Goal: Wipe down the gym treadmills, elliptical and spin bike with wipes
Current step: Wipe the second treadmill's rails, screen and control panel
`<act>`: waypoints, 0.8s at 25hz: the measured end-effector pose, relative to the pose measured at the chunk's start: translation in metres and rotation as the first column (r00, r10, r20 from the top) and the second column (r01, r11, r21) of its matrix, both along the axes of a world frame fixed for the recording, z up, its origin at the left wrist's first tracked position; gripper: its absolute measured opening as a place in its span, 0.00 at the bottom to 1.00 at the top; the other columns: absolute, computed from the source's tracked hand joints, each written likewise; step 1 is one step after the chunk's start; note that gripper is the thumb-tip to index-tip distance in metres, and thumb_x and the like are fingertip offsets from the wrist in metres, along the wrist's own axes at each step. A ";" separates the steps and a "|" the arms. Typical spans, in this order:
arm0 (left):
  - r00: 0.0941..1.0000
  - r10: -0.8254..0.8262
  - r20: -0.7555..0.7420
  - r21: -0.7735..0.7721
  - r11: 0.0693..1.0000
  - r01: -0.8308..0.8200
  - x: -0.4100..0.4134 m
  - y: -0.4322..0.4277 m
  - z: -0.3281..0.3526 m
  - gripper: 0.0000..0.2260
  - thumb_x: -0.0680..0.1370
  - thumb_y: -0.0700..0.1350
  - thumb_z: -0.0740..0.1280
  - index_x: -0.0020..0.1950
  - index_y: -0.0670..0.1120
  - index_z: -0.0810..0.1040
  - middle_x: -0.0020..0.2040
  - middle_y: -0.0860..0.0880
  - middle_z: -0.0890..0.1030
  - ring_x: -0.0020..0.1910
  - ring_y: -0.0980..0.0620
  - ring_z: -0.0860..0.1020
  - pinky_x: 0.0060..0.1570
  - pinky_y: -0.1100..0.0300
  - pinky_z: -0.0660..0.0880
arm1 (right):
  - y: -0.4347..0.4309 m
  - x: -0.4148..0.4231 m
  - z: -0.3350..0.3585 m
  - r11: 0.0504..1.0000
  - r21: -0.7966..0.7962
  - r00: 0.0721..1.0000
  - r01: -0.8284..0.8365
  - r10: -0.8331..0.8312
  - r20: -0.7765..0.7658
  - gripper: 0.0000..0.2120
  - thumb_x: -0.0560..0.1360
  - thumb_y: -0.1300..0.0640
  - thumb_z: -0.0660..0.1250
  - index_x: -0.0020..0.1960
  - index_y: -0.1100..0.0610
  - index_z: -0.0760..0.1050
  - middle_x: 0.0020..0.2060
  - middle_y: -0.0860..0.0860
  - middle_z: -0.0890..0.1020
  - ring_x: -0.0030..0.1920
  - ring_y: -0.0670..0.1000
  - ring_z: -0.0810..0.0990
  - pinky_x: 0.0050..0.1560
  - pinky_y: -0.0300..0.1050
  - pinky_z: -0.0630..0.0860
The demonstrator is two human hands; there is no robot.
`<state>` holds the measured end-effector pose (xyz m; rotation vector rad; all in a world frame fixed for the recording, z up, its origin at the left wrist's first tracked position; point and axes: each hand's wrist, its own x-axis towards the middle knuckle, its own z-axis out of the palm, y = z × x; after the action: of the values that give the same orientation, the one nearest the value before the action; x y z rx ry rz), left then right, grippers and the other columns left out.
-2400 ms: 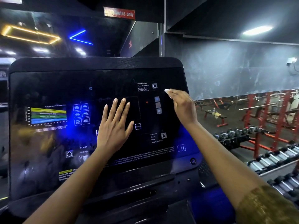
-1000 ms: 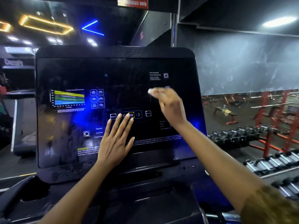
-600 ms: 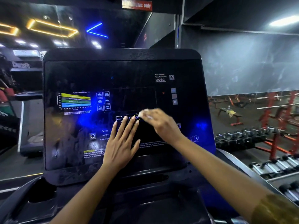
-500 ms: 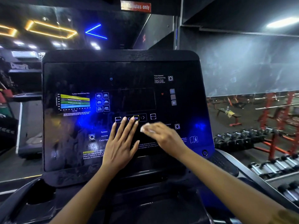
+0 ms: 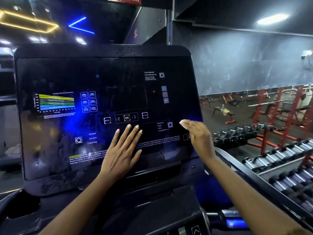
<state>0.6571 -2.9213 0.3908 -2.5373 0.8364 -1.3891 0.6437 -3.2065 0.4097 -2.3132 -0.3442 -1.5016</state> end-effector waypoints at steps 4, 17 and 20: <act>1.000 -0.005 0.004 0.005 1.000 0.005 0.001 -0.001 -0.001 0.27 0.80 0.54 0.52 0.75 0.42 0.62 0.76 0.45 0.61 0.76 0.46 0.57 0.73 0.44 0.55 | 0.005 -0.028 -0.056 0.980 -0.177 0.995 -0.095 0.089 -0.036 0.18 0.68 0.71 0.69 0.55 0.58 0.81 0.51 0.50 0.83 0.52 0.46 0.77 0.60 0.31 0.70; 1.000 -0.026 -0.006 -0.028 0.999 0.026 0.000 0.000 -0.002 0.26 0.80 0.54 0.52 0.75 0.42 0.62 0.76 0.46 0.61 0.76 0.46 0.57 0.73 0.44 0.55 | -0.054 -0.002 -0.028 0.979 -0.159 0.991 0.127 -0.130 -0.010 0.23 0.69 0.75 0.66 0.60 0.58 0.78 0.57 0.51 0.81 0.57 0.51 0.79 0.60 0.42 0.73; 1.000 -0.019 -0.001 -0.026 0.999 0.019 -0.001 0.000 -0.001 0.26 0.80 0.54 0.52 0.75 0.42 0.63 0.76 0.46 0.61 0.76 0.46 0.58 0.73 0.44 0.55 | -0.046 -0.028 -0.066 0.984 -0.016 0.982 0.179 -0.179 -0.054 0.19 0.71 0.72 0.63 0.59 0.59 0.79 0.56 0.52 0.81 0.56 0.51 0.80 0.62 0.40 0.71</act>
<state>0.6560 -2.9218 0.3895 -2.5559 0.8511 -1.4135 0.6155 -3.2525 0.3438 -2.4455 -0.1328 -1.5161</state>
